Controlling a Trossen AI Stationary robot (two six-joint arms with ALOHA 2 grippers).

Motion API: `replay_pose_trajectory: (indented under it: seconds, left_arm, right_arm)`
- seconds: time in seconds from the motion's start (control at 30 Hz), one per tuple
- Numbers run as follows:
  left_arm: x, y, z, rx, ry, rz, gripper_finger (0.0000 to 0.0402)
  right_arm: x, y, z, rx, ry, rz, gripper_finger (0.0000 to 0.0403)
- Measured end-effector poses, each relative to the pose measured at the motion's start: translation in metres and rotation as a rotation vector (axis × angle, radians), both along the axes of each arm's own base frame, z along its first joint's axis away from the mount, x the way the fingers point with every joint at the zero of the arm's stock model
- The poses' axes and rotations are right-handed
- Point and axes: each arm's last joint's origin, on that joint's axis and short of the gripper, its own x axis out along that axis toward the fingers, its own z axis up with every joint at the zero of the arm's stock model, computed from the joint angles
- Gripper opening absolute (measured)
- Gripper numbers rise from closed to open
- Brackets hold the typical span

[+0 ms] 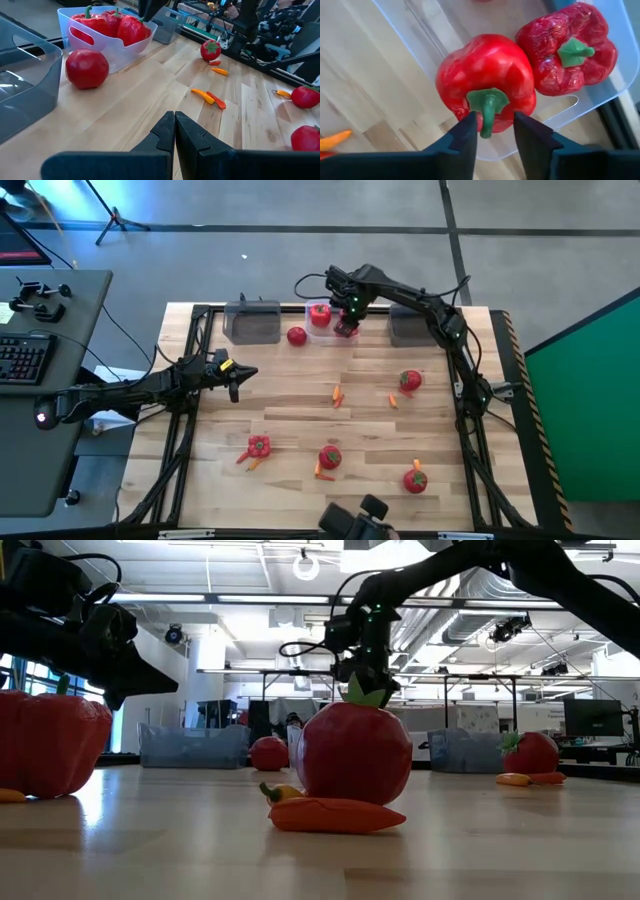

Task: Sort produce into baskets
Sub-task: Put the red bell pepper into the transparent bin

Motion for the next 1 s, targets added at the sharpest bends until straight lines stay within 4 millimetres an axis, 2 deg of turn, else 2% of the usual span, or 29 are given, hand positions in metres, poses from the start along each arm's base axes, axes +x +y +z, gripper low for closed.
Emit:
replay_pose_trajectory:
  seconds: [0.17,0.4,0.5,0.63,0.77,0.9,1.0]
  left_arm:
    - [0.0,0.0,0.0,0.006,0.002,-0.002,0.0]
    - [0.0,0.0,0.0,0.031,0.013,-0.01,0.0]
    - [0.0,0.0,0.0,0.065,0.025,-0.026,0.0]
    - [0.0,-0.001,0.0,0.078,0.029,-0.059,0.0]
    - [0.001,-0.002,0.0,0.105,0.035,-0.115,0.0]
    - [0.001,-0.003,0.0,0.12,0.037,-0.144,0.0]
    - [0.001,-0.003,0.0,0.135,0.04,-0.156,0.0]
  right_arm:
    - [0.002,0.004,0.004,-0.021,0.011,0.029,0.0145]
    - [0.008,0.005,0.031,-0.075,-0.059,0.071,0.0143]
    - [0.009,0.008,0.039,-0.099,-0.066,0.106,0.0127]
    - [0.024,0.017,0.043,-0.164,-0.138,0.165,0.0071]
    - [0.044,0.031,0.036,-0.21,-0.227,0.223,0.0009]
    - [0.063,0.048,0.025,-0.227,-0.317,0.267,0.0013]
    - [0.074,0.062,0.011,-0.226,-0.358,0.298,0.0003]
